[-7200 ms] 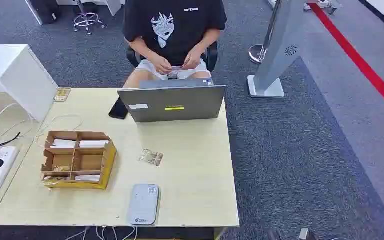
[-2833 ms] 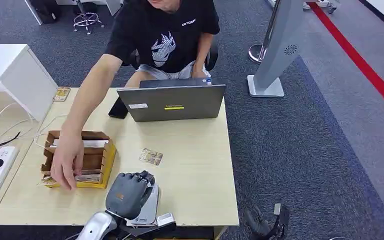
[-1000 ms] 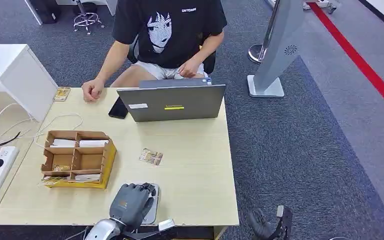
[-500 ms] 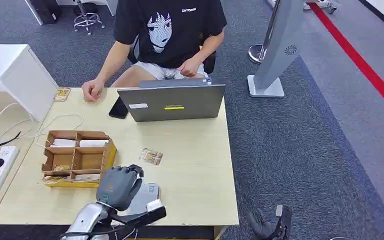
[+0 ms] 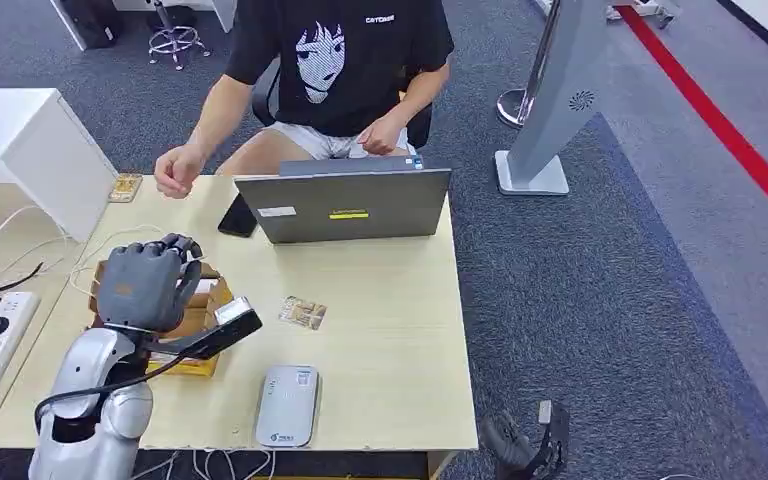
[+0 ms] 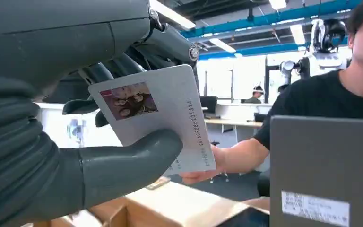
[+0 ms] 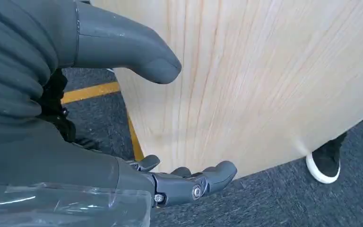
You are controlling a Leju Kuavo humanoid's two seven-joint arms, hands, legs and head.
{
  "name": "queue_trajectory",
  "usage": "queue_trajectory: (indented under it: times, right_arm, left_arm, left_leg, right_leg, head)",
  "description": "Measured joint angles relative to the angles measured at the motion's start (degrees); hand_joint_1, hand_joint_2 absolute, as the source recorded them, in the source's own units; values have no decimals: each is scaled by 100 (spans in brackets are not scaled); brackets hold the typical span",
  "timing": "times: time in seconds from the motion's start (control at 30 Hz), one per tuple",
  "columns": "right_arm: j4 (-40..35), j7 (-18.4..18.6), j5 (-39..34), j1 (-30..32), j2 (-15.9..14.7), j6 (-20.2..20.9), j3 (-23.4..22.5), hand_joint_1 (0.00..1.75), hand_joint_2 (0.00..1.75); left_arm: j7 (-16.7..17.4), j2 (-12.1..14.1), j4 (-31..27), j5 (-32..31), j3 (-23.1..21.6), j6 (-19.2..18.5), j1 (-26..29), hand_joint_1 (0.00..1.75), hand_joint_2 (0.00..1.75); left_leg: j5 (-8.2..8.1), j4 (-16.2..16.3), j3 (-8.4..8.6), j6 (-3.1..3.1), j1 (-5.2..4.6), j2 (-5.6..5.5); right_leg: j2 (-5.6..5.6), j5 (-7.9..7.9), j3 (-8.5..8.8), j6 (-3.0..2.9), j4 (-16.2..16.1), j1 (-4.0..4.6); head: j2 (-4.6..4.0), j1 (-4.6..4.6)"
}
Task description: Pass the card to the sensor for recognition and then transmit it.
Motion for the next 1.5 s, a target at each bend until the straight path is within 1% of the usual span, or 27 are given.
queue_trajectory:
  times: [0.07, 0.2, 0.37, 0.6, 0.63, 0.67, 0.87, 0.97, 1.07, 1.27, 1.37, 1.43, 1.5]
  right_arm:
    - [4, 0, 0, -6, 2, 0, 15, 0, 175]
    - [18, 28, 39, -25, 7, 4, 63, 0, 175]
    - [33, 68, 68, -54, 44, 4, 162, 0, 175]
    - [52, 68, 66, -60, 63, 2, 253, 0, 175]
    - [52, 68, 66, -60, 63, 2, 260, 0, 175]
    - [55, 68, 63, -60, 66, 2, 264, 0, 175]
    - [55, 68, 4, -60, 66, -2, 271, 0, 175]
    - [55, 46, -57, -51, 66, -2, 269, 0, 175]
    - [55, -13, -129, -25, 66, 2, 269, 0, 175]
    - [52, -61, -208, 16, 66, 9, 264, 0, 175]
    - [48, -140, -291, 68, 63, 48, 245, 0, 175]
    - [48, -173, -319, 114, 57, 79, 223, 0, 175]
    - [46, -177, -326, 140, 52, 85, 201, 0, 175]
  left_arm:
    - [-4, 13, 0, -24, 20, 7, -33, 175, 175]
    - [64, 101, 43, -382, 70, 63, -181, 175, 175]
    - [105, 251, 352, -592, 219, 81, -549, 175, 175]
    - [125, 264, 496, -815, 304, 326, -659, 175, 175]
    - [127, 264, 498, -822, 304, 326, -661, 86, 175]
    - [127, 262, 501, -822, 304, 328, -661, 0, 175]
    - [122, 212, 496, -756, 319, 356, -634, 0, 175]
    - [-8, 153, 394, -651, 319, 356, -485, 0, 175]
    - [-94, 122, 144, -662, 315, 378, -186, 0, 175]
    - [-122, 129, -295, -828, 299, 472, 317, 0, 175]
    - [-127, 197, -501, -1014, 297, 595, 721, 0, 175]
    - [-116, 295, -619, -1112, 297, 693, 1071, 0, 175]
    - [-107, 348, -680, -1137, 297, 737, 1265, 0, 175]
  left_leg:
    - [0, 0, -3, 0, 0, 1]
    - [0, 0, -9, 0, 0, 0]
    - [4, 0, -8, -6, 0, 0]
    - [4, 0, -11, -6, 1, 1]
    - [4, 0, -12, -6, 1, 1]
    - [4, 0, -14, -6, 1, 1]
    - [4, 0, -15, -6, 0, 0]
    - [4, 0, -14, -6, 0, 2]
    - [4, 0, -15, -6, 0, 4]
    - [4, -1, -22, -7, 0, 4]
    - [4, -2, -20, -7, 1, 7]
    - [3, -2, -22, -7, 1, 8]
    - [4, -2, -28, -7, 1, 4]
  right_leg:
    - [1, 0, -2, 0, 0, 0]
    - [0, 0, -9, 0, -1, 0]
    - [1, 4, -10, 0, 0, 0]
    - [2, 4, -13, 0, 1, 0]
    - [2, 4, -14, 0, 1, 0]
    - [1, 4, -14, 0, 1, 0]
    - [1, 4, -15, 0, 0, 0]
    - [2, 4, -15, 0, 0, 0]
    - [4, 4, -18, 0, 0, 0]
    - [4, 4, -25, 0, 0, 0]
    - [5, 3, -25, 0, 0, 0]
    - [8, 3, -30, 0, 0, 0]
    - [4, 3, -35, 0, -1, 0]
  head:
    - [0, -2]
    - [0, 0]
    - [0, 0]
    - [0, 0]
    - [0, 0]
    - [0, 0]
    - [0, 0]
    - [0, 0]
    - [0, -2]
    - [0, -2]
    - [0, 0]
    - [0, -2]
    - [0, -2]
